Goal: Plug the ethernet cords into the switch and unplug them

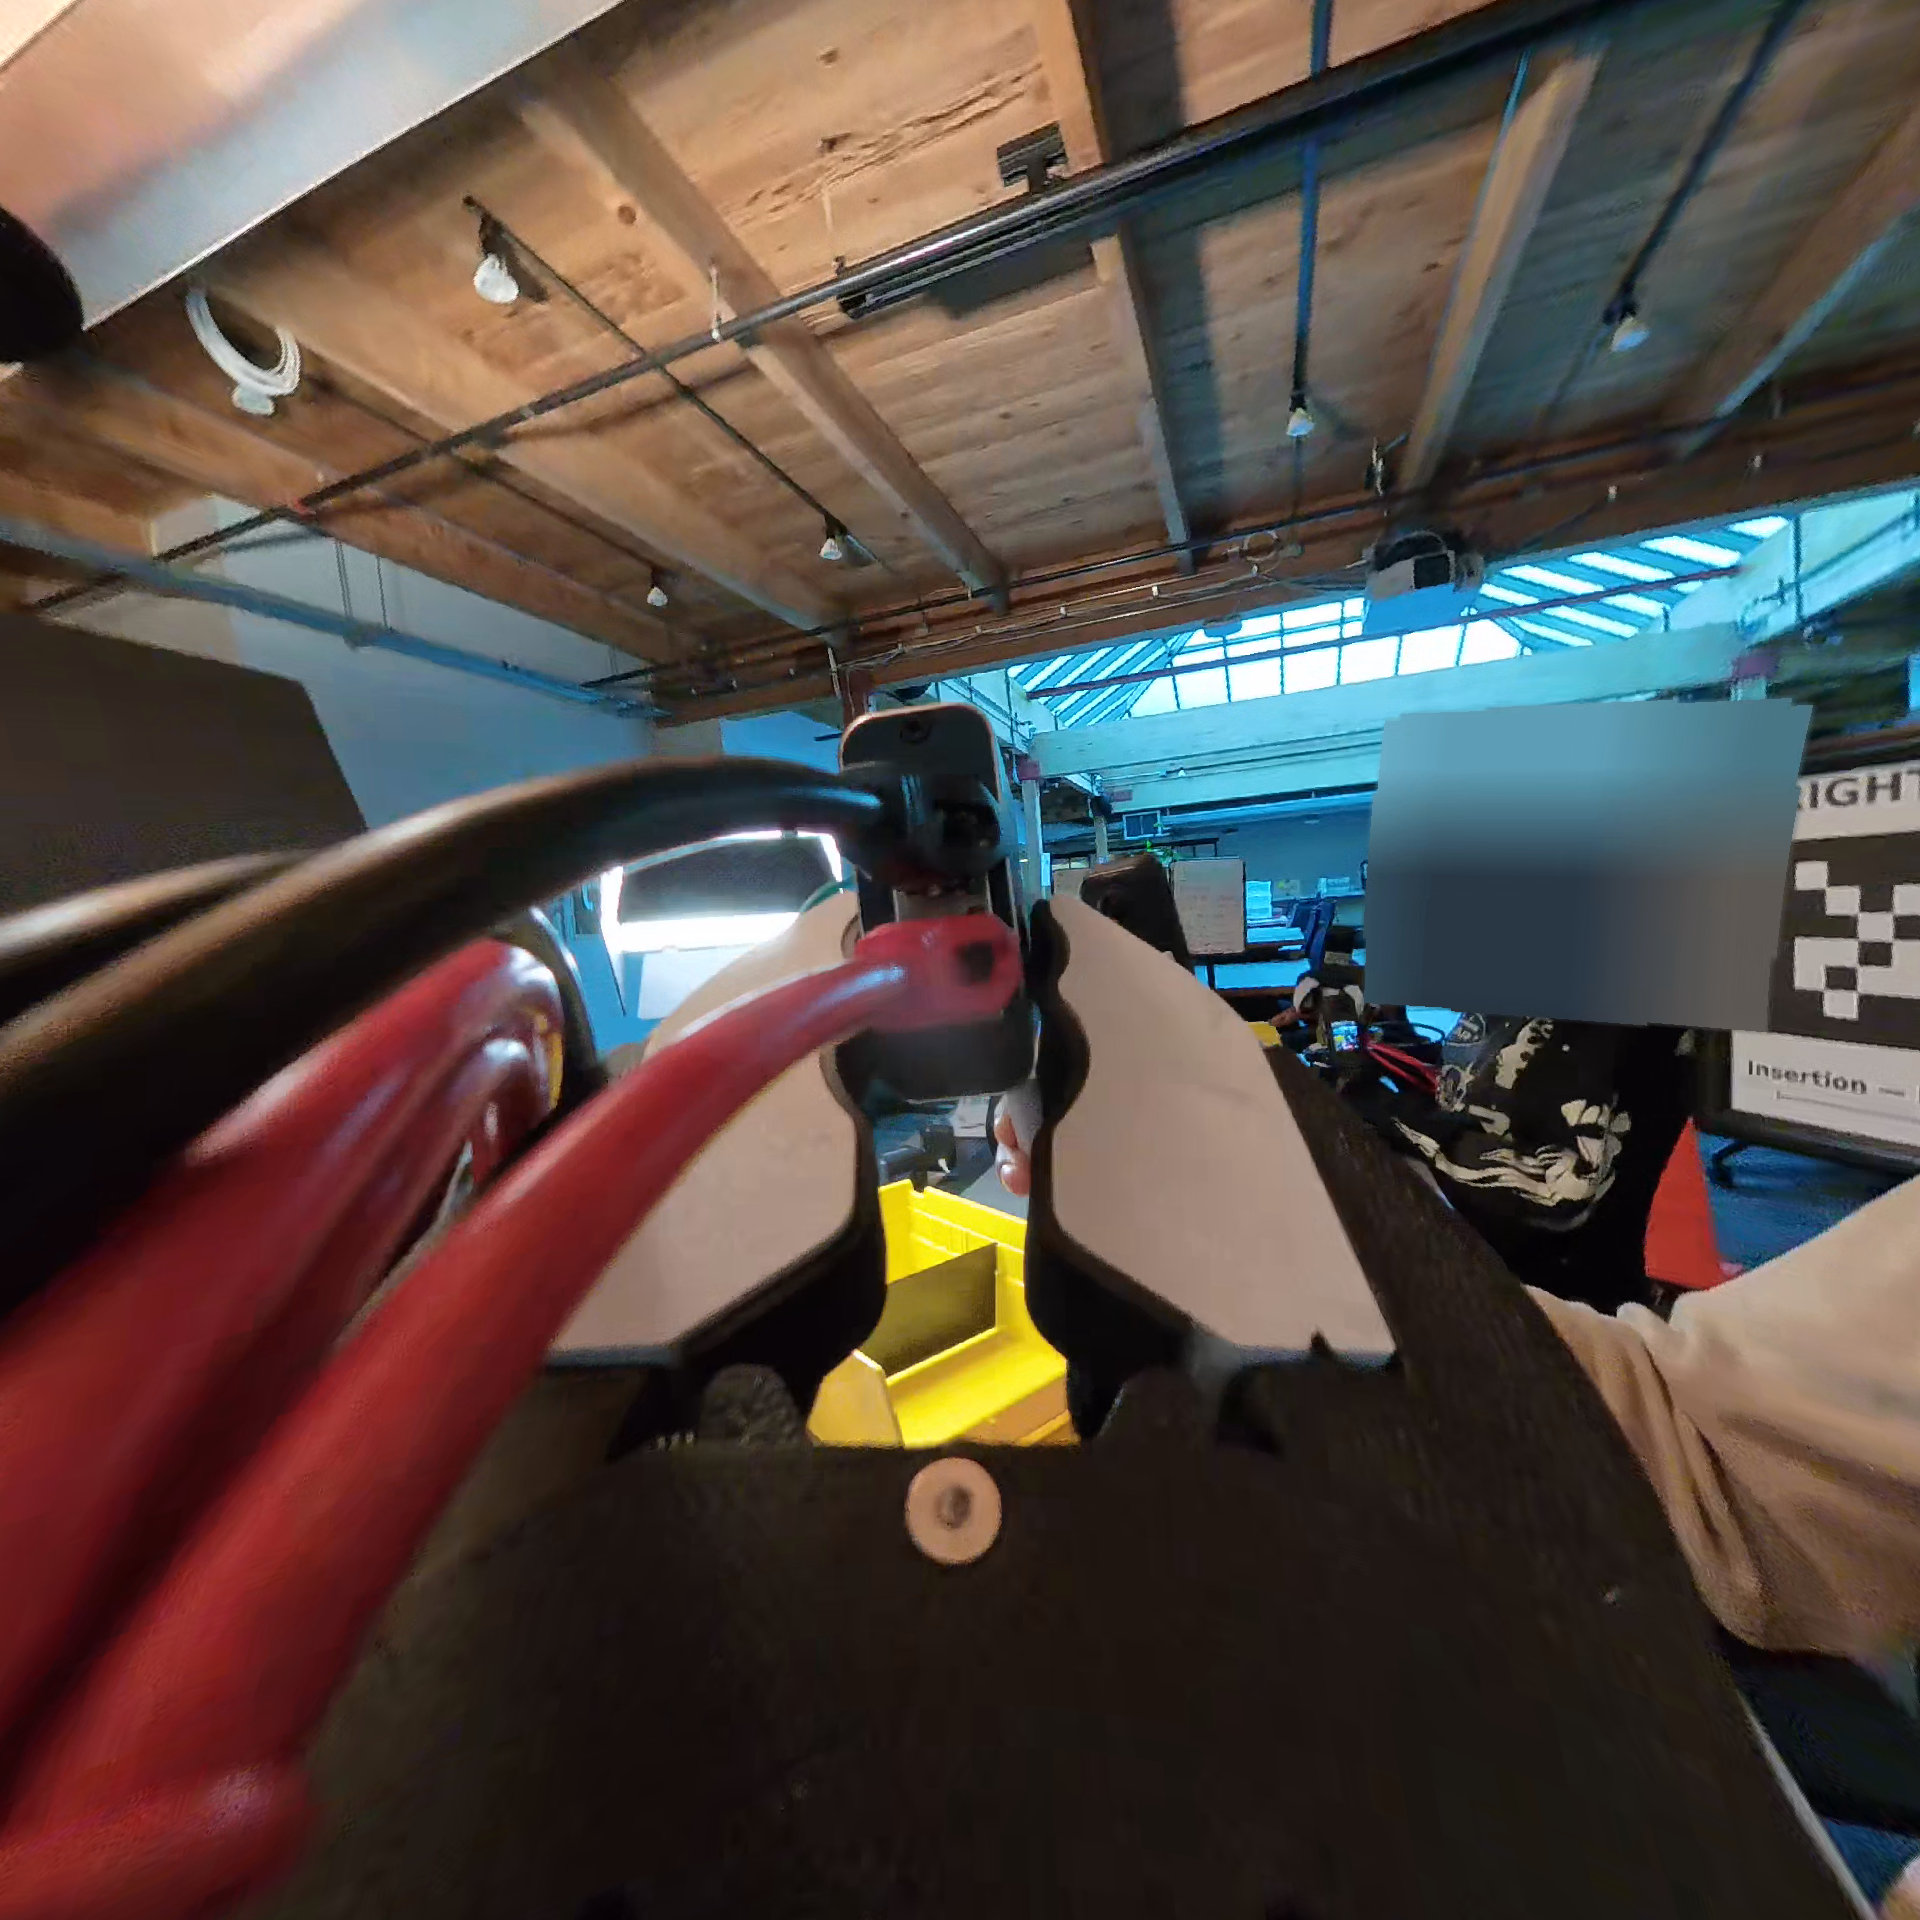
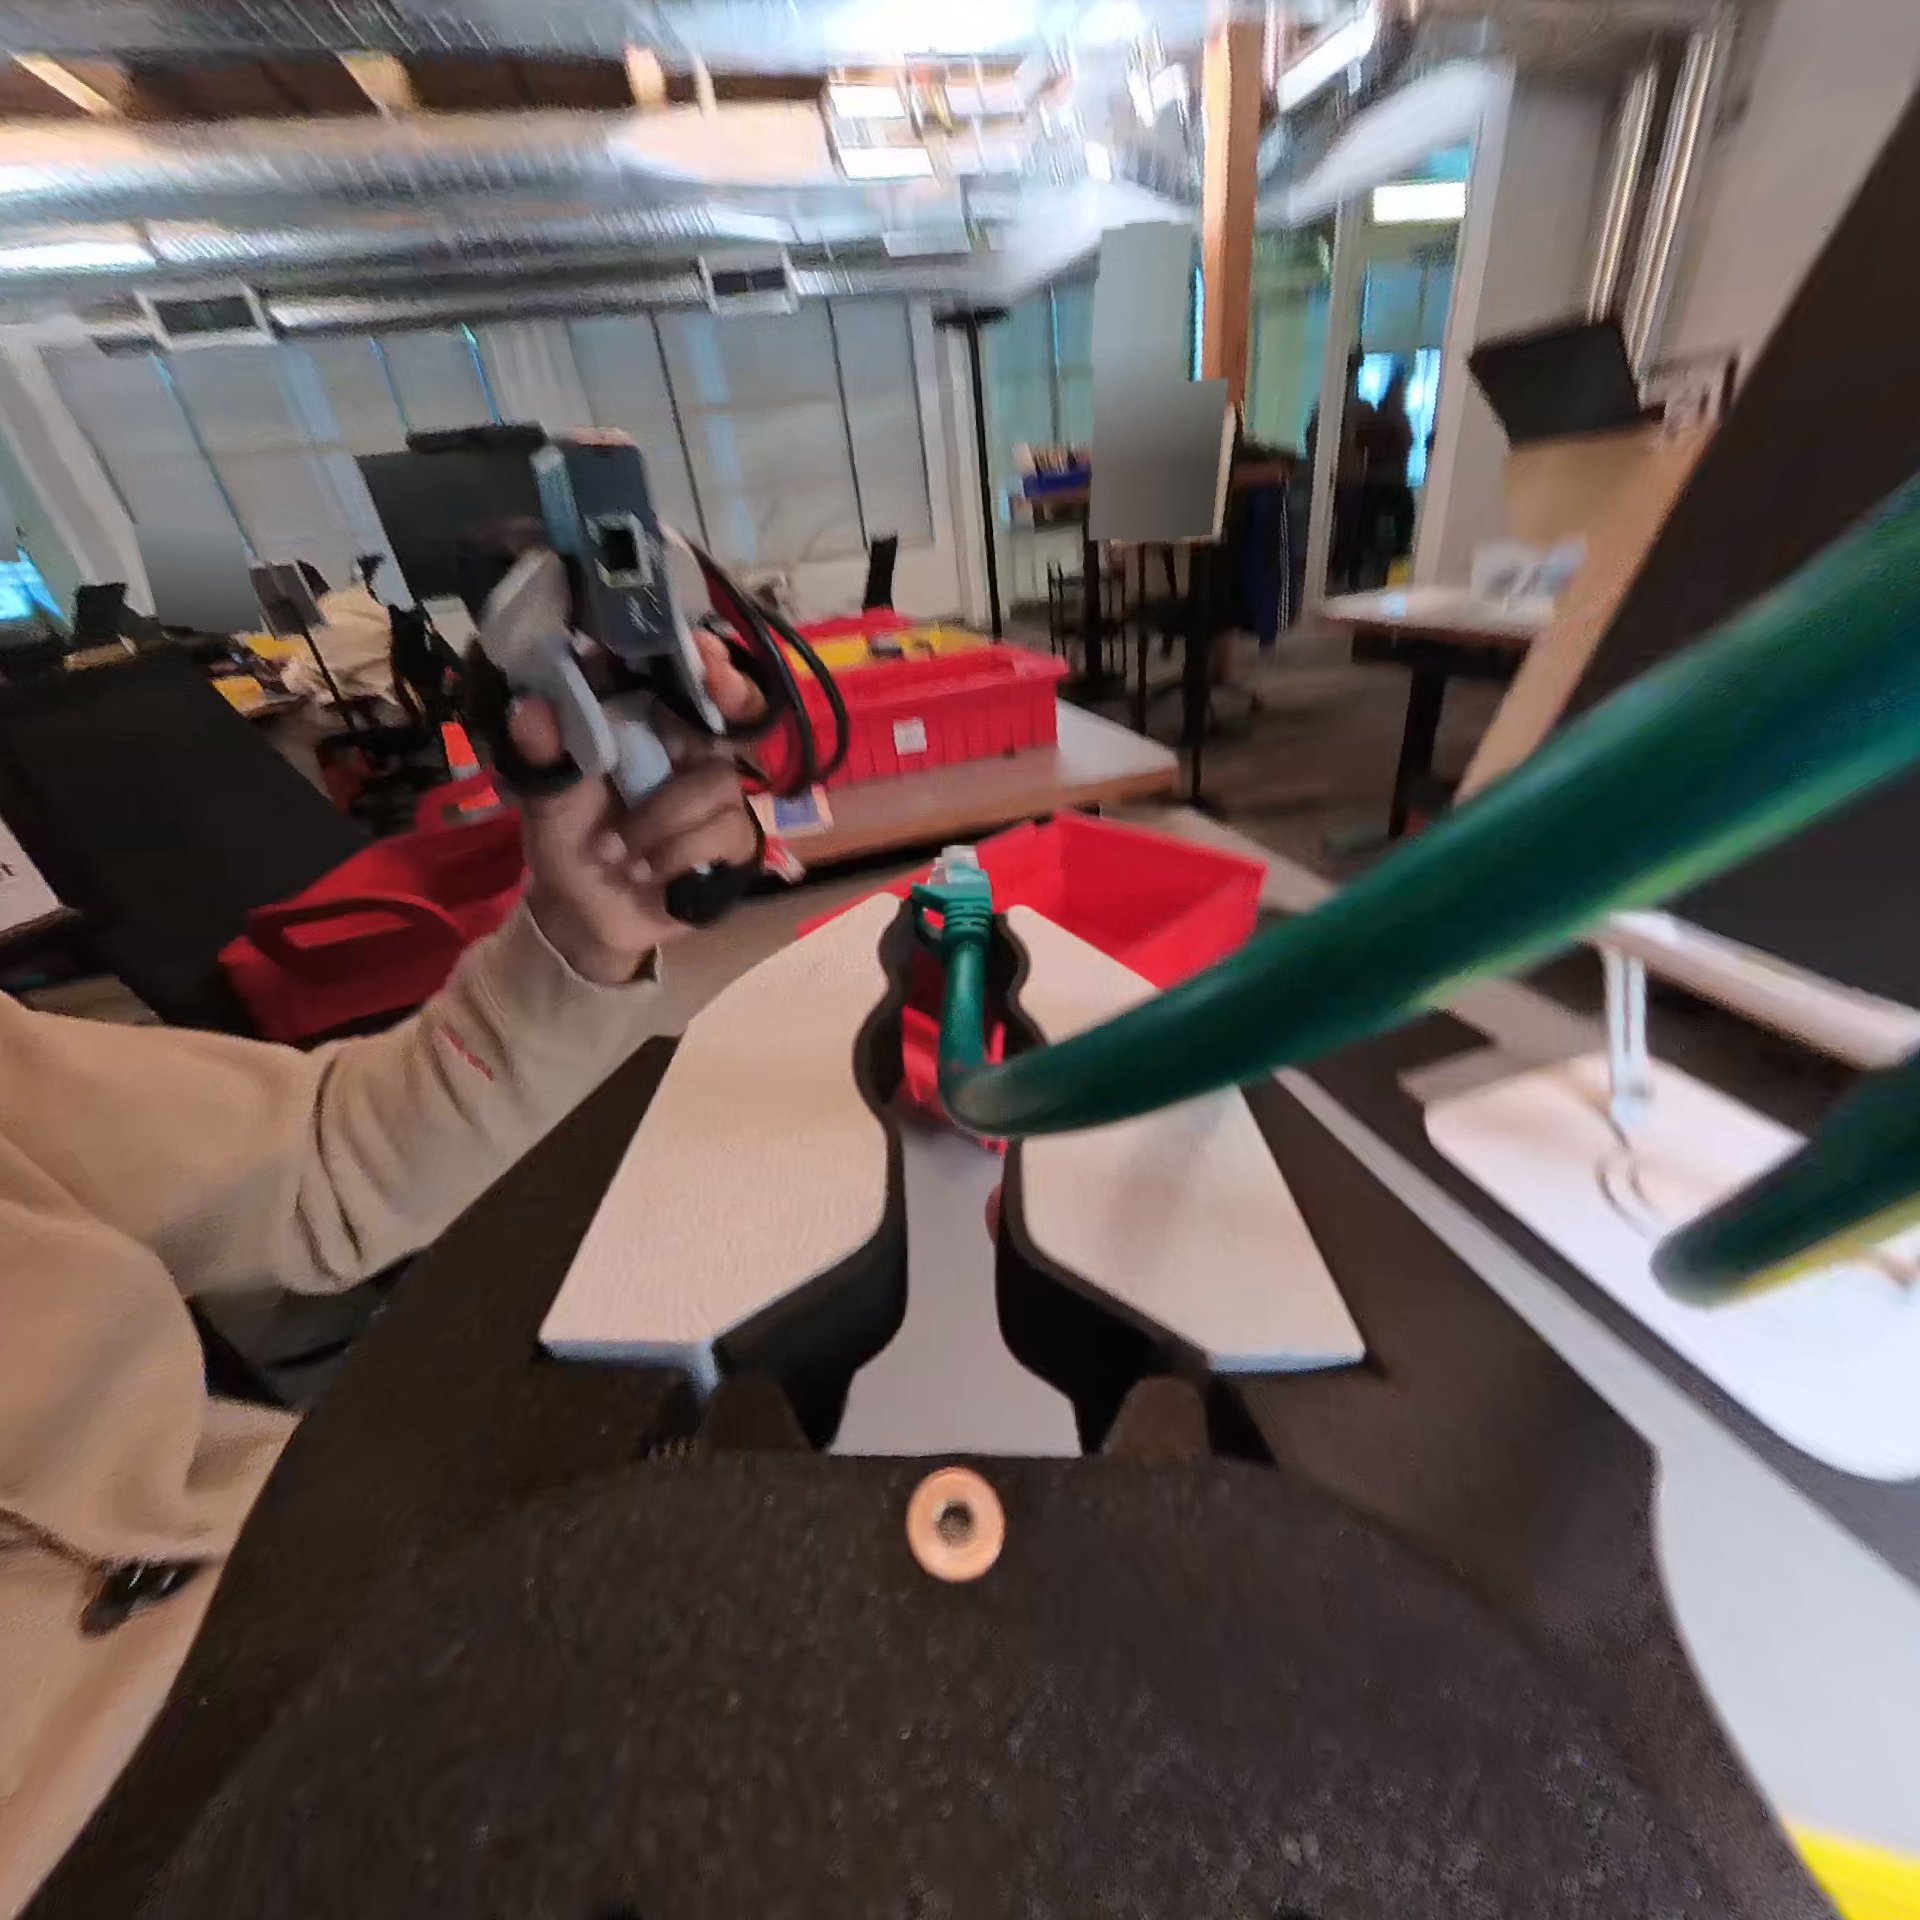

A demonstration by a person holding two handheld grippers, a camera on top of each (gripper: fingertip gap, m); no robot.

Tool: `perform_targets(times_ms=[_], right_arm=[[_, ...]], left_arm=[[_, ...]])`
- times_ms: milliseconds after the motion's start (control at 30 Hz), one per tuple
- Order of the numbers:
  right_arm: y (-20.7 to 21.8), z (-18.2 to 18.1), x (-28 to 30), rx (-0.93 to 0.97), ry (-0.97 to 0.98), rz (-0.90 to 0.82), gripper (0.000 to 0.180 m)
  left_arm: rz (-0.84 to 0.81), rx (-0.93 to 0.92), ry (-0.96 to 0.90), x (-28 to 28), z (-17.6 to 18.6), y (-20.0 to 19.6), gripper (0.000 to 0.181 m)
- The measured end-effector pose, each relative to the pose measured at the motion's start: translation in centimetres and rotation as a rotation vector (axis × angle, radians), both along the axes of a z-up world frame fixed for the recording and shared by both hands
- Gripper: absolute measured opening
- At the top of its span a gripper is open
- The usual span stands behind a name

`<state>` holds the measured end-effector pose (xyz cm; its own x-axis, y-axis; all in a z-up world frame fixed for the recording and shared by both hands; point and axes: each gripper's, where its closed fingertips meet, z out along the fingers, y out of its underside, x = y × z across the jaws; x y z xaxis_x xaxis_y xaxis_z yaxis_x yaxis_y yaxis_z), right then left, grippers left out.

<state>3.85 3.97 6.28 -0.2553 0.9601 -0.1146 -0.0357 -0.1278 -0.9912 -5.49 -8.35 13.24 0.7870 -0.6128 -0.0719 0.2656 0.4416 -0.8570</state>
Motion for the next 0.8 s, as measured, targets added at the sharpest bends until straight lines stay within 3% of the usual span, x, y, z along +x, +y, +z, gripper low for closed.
perform_targets(times_ms=[233,567,700,800], right_arm=[[5.4,-7.9,2.6,-0.069,-0.399,0.002,0.014],[8.9,-14.1,9.3,-0.219,-0.691,0.043,0.013],[10.0,-17.7,13.3,-0.281,-0.970,0.132,0.015],[12.7,-18.6,16.3,-0.278,-1.179,0.086,0.016]], left_arm=[[-0.004,-0.059,-0.022,-0.6,-1.0,1.3,0.028],[0.014,-0.107,-0.015,-1.2,-2.0,2.8,0.028],[0.014,-0.114,-0.014,-1.2,-2.2,3.1,0.028],[0.017,-0.116,-0.006,-1.0,-2.3,3.2,0.028]])
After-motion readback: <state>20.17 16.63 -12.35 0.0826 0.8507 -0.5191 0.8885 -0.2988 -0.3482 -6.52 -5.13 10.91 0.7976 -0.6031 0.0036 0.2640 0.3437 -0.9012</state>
